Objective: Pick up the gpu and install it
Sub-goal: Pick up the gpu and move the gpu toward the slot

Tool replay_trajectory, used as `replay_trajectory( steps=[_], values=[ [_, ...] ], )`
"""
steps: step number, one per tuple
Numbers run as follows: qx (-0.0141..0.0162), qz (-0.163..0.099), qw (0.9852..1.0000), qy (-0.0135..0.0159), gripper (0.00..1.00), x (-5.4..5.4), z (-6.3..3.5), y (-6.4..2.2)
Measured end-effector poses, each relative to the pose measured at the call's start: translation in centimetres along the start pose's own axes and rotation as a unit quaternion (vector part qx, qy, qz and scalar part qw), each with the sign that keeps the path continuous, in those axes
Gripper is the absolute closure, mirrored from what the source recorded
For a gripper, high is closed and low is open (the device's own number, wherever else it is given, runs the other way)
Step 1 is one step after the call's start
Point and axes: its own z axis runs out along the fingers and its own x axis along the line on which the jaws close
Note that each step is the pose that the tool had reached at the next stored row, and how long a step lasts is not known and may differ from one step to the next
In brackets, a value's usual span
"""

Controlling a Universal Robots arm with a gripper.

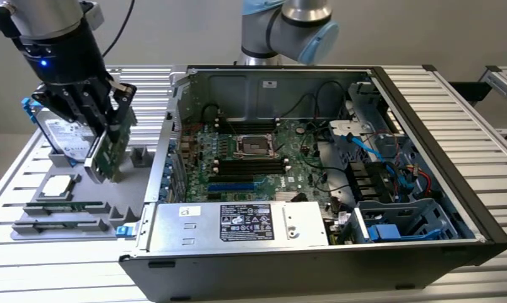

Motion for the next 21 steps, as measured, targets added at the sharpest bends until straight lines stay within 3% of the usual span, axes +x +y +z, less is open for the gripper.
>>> replay_trajectory(
  steps=[11,21],
  values=[
    [0.0008,0.001,0.9998,0.0175,0.73,-3.3,-4.53,0.35],
    [0.0031,0.002,0.9988,0.0483,0.73,-6.7,-6.51,0.52]
  ],
)
